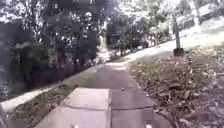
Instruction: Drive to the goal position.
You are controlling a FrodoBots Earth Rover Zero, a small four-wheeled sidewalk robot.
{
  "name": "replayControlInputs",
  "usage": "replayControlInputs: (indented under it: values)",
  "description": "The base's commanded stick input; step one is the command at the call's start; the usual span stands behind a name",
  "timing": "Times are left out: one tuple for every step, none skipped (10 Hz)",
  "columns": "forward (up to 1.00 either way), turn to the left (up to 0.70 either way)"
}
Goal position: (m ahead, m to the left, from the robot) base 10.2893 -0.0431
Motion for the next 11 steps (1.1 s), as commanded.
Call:
replayControlInputs:
  values:
    - [1.0,0.0]
    - [1.0,0.0]
    - [1.0,0.0]
    - [1.0,0.0]
    - [1.0,0.0]
    - [1.0,0.0]
    - [1.0,0.0]
    - [1.0,0.0]
    - [1.0,0.0]
    - [1.0,0.0]
    - [1.0,0.0]
